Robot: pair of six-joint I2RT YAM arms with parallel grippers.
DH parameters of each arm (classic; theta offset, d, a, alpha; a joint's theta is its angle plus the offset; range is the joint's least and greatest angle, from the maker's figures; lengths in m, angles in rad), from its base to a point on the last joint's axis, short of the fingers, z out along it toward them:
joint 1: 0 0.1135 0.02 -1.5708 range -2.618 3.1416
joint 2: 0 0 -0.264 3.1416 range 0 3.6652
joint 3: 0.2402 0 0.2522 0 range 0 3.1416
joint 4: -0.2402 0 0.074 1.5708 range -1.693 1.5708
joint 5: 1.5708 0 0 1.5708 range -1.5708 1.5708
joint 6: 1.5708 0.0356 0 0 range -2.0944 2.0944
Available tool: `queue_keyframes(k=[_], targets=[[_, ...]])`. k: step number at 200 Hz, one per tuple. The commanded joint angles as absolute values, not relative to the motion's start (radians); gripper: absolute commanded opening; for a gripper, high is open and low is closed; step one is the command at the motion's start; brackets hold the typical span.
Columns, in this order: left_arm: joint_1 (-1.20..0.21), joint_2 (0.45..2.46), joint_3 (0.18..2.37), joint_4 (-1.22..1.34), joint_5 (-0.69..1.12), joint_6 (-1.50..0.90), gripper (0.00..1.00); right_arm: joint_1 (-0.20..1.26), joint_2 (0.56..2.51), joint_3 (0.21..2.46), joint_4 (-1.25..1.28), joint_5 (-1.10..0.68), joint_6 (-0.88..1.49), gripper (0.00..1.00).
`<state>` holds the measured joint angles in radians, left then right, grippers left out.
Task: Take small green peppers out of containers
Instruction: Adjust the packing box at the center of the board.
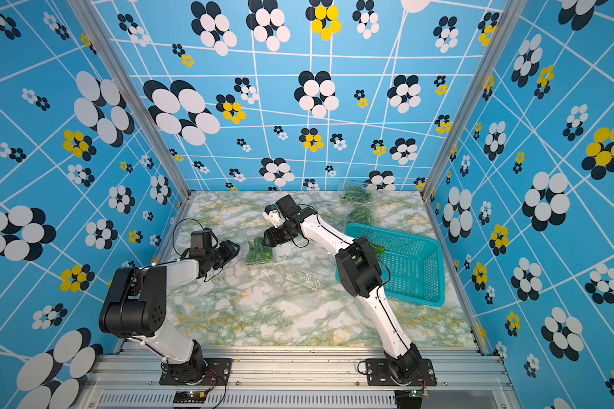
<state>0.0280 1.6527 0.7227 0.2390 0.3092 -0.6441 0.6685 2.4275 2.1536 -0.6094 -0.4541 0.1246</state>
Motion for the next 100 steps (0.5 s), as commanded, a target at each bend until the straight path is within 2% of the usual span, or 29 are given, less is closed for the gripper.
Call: queue_keyframes(k=[1, 46, 100], targets=[[0.017, 1.650, 0.745, 0.249, 0.360, -0.656, 0.55, 0.660, 2.470, 2.209, -0.613, -0.446, 0.157, 0.62], [0.003, 1.631, 0.724, 0.236, 0.414, -0.671, 0.54, 0.646, 2.560, 2.360, -0.670, -0.474, 0.175, 0.62], [0.000, 1.569, 0.704, 0.199, 0.388, -0.665, 0.53, 0.642, 2.583, 2.445, -0.757, -0.462, 0.074, 0.65]])
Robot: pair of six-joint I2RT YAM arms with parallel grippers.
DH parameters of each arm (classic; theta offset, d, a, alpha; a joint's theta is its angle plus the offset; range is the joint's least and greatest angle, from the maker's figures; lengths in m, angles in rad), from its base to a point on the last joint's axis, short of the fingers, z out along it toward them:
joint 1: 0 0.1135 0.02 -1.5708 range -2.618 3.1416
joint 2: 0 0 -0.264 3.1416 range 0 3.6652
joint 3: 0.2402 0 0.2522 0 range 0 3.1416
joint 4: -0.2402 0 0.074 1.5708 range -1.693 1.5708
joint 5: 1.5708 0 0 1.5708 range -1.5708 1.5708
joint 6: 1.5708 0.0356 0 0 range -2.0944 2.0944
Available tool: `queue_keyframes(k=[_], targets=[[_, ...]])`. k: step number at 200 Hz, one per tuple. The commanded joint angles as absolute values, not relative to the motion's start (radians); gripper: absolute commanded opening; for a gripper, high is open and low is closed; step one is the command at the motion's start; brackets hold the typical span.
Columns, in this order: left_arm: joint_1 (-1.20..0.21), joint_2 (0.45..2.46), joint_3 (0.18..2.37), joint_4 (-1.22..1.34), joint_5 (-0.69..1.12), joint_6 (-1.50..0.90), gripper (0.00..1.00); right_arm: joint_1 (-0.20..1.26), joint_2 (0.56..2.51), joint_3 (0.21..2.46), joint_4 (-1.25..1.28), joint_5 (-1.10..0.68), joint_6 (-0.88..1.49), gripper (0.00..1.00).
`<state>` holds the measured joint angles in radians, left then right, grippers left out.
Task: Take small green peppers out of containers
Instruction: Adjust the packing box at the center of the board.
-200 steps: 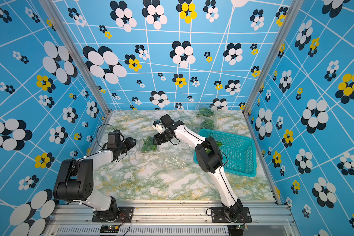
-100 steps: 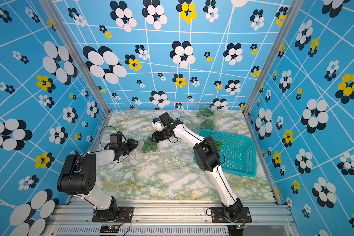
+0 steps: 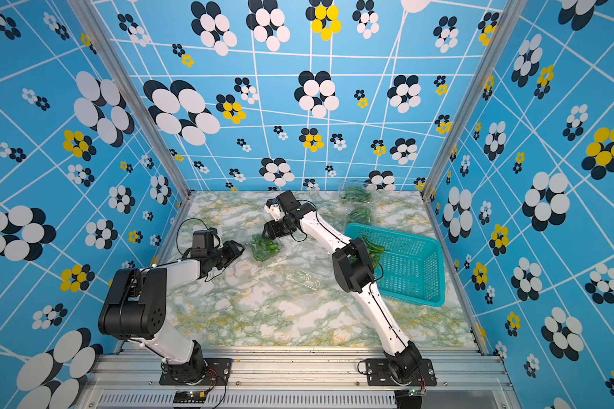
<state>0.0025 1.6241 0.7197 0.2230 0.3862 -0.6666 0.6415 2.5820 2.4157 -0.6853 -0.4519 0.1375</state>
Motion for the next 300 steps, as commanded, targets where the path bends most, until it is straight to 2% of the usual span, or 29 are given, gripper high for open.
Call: queue_keyframes(k=[1, 105, 300], targets=[[0.000, 1.567, 0.704, 0.198, 0.388, -0.664, 0.53, 0.641, 2.582, 2.443, -0.757, -0.461, 0.074, 0.65], [0.037, 1.543, 0.689, 0.158, 0.350, -0.663, 0.52, 0.626, 2.583, 2.469, -0.749, -0.471, 0.081, 0.67], [0.043, 1.606, 0.702, 0.261, 0.394, -0.684, 0.52, 0.637, 2.625, 2.494, -0.724, -0.526, 0.111, 0.67]])
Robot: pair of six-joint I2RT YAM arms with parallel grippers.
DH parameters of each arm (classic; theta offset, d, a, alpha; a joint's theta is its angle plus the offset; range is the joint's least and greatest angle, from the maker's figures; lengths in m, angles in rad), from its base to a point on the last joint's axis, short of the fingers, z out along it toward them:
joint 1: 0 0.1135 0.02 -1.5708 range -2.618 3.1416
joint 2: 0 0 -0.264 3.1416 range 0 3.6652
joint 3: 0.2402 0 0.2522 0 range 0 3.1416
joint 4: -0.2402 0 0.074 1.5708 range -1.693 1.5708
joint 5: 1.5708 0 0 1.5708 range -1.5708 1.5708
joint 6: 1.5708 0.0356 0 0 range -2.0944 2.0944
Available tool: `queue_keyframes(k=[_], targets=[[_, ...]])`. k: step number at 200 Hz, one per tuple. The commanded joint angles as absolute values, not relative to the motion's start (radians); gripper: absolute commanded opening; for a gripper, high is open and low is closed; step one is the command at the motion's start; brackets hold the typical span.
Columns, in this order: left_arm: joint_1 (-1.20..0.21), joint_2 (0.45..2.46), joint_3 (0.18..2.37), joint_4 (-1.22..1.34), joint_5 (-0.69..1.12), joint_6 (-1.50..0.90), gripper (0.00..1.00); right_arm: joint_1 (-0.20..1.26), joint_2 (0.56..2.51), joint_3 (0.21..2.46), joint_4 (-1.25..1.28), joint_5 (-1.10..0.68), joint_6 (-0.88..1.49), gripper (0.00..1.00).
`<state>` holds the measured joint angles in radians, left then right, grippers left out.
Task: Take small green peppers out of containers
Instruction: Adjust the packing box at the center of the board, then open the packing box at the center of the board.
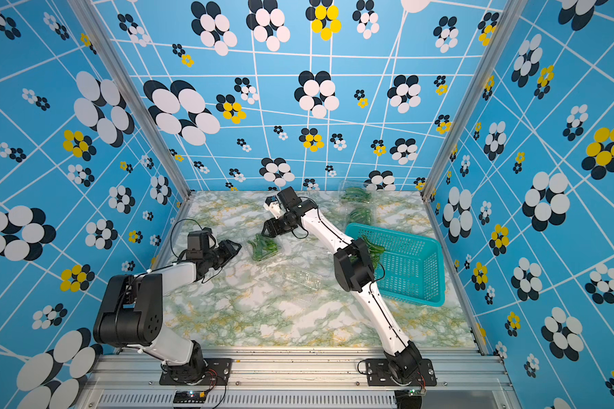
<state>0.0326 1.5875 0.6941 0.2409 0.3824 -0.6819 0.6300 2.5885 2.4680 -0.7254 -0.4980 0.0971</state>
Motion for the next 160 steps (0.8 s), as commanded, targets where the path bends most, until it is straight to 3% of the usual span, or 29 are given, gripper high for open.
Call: queue_keyframes(k=[1, 160], targets=[[0.043, 1.606, 0.702, 0.263, 0.394, -0.685, 0.52, 0.638, 2.626, 2.494, -0.724, -0.527, 0.111, 0.67], [0.038, 1.661, 0.715, 0.289, 0.410, -0.692, 0.52, 0.676, 2.666, 2.504, -0.756, -0.614, 0.086, 0.65]])
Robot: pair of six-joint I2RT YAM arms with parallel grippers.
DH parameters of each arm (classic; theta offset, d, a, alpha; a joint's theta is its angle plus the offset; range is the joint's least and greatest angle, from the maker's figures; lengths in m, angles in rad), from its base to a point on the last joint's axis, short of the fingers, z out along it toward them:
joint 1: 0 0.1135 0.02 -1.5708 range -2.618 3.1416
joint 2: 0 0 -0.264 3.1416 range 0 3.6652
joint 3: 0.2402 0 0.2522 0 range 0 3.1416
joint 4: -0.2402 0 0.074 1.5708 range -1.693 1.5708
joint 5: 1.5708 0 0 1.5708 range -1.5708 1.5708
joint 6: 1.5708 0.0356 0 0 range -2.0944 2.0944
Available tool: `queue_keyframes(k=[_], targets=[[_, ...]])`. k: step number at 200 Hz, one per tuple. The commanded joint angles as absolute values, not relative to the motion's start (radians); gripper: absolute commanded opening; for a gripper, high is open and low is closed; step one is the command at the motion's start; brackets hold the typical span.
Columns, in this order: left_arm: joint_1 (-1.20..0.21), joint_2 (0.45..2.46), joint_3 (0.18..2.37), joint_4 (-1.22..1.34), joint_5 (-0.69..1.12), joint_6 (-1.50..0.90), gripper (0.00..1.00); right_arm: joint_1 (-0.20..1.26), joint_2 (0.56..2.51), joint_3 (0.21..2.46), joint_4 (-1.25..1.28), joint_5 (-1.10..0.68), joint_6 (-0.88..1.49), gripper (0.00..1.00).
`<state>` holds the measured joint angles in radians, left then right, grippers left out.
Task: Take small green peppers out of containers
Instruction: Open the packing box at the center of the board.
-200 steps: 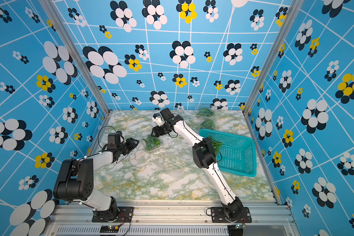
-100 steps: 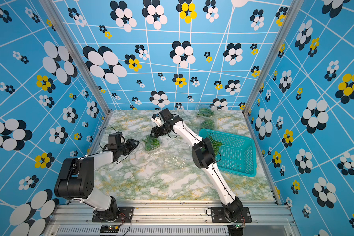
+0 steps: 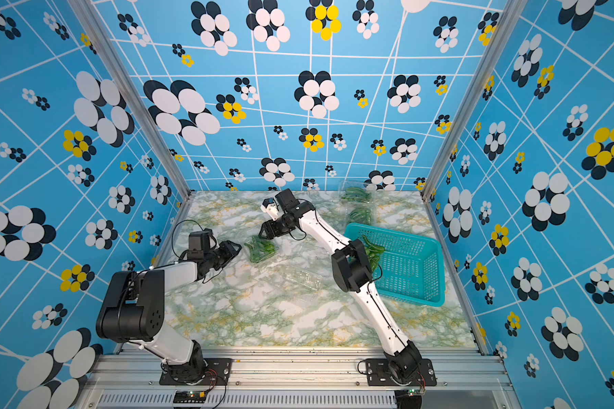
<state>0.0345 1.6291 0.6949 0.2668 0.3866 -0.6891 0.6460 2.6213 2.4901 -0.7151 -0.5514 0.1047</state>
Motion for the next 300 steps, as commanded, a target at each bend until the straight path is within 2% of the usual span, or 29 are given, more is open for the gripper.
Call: queue_keyframes(k=[1, 37, 51, 81, 115, 146, 164, 231, 275, 300], targets=[[0.038, 1.662, 0.714, 0.290, 0.411, -0.692, 0.52, 0.676, 2.665, 2.504, -0.757, -0.615, 0.086, 0.65], [0.038, 1.669, 0.717, 0.297, 0.414, -0.694, 0.52, 0.678, 2.674, 2.504, -0.761, -0.672, 0.084, 0.62], [0.036, 1.672, 0.727, 0.280, 0.415, -0.689, 0.47, 0.679, 2.666, 2.501, -0.775, -0.669, 0.073, 0.61], [0.031, 1.685, 0.741, 0.261, 0.421, -0.689, 0.22, 0.677, 2.639, 2.487, -0.791, -0.645, 0.055, 0.61], [0.031, 1.640, 0.733, 0.228, 0.406, -0.679, 0.09, 0.670, 2.548, 2.424, -0.750, -0.478, 0.061, 0.65], [0.031, 1.605, 0.729, 0.189, 0.380, -0.681, 0.07, 0.661, 2.394, 2.308, -0.661, -0.215, 0.065, 0.67], [0.030, 1.597, 0.731, 0.177, 0.375, -0.685, 0.06, 0.660, 2.314, 2.233, -0.622, -0.131, 0.051, 0.68], [0.006, 1.571, 0.758, 0.087, 0.348, -0.684, 0.04, 0.782, 2.116, 1.883, -0.509, -0.055, 0.007, 0.66], [-0.015, 1.595, 0.756, 0.095, 0.337, -0.678, 0.05, 0.894, 2.101, 1.760, -0.403, 0.000, 0.022, 0.66], [-0.021, 1.615, 0.753, 0.116, 0.333, -0.668, 0.05, 0.935, 2.143, 1.773, -0.380, 0.030, 0.019, 0.66]])
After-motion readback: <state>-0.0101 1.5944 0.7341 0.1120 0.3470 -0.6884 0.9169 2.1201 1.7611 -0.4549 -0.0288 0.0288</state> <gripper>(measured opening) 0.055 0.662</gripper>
